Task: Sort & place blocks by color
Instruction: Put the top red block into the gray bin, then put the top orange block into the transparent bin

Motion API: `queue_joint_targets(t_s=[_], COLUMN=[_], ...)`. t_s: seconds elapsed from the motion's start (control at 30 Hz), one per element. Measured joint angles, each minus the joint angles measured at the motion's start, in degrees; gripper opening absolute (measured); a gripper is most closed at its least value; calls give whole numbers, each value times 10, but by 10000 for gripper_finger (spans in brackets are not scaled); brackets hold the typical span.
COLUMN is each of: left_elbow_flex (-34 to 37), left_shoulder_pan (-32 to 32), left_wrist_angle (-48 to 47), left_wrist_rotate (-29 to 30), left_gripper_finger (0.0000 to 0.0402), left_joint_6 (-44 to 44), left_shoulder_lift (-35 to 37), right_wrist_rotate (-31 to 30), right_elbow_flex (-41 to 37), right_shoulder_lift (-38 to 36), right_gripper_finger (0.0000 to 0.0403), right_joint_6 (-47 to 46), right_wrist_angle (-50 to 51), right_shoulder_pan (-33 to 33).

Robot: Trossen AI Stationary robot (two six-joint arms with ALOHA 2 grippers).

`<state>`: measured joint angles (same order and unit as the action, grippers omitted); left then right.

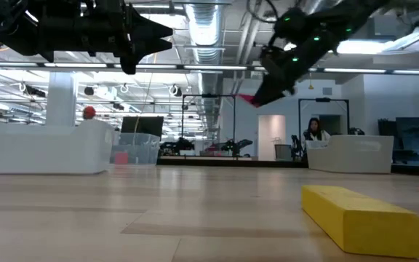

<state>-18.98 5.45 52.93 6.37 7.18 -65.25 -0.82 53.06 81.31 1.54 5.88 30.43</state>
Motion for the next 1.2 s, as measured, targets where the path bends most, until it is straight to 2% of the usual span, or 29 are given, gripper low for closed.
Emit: queue_joint_targets(t_s=[0.07, 0.13, 0.37, 0.53, 0.73, 0.97, 1.2], left_elbow_flex=[0, 0, 0, 0, 0, 0, 0], left_shoulder_pan=[0, 0, 0, 0, 0, 0, 0], left_wrist_angle=[2, 4, 8, 10, 10, 10, 10], left_wrist_rotate=[0, 0, 0, 2, 5, 3, 3], left_gripper_finger=[179, 179, 179, 179, 179, 178, 178], left_joint_6=[0, 4, 20, 27, 34, 39, 36], left_shoulder_lift=[0, 0, 0, 0, 0, 0, 0], right_wrist_rotate=[-96, -150, -178, -155, -95, -93, -94], right_elbow_flex=[-34, -59, -99, -118, -140, -140, -140], right_shoulder_lift=[-45, -86, -162, -160, -113, -78, -112], right_gripper_finger=[131, 141, 131, 145, 171, 192, 227], right_joint_6=[-40, -73, -152, -198, -212, -197, -186], right_wrist_angle=[-2, 13, 156, 232, 261, 259, 256], right_shoulder_pan=[13, 35, 121, 155, 195, 202, 186])
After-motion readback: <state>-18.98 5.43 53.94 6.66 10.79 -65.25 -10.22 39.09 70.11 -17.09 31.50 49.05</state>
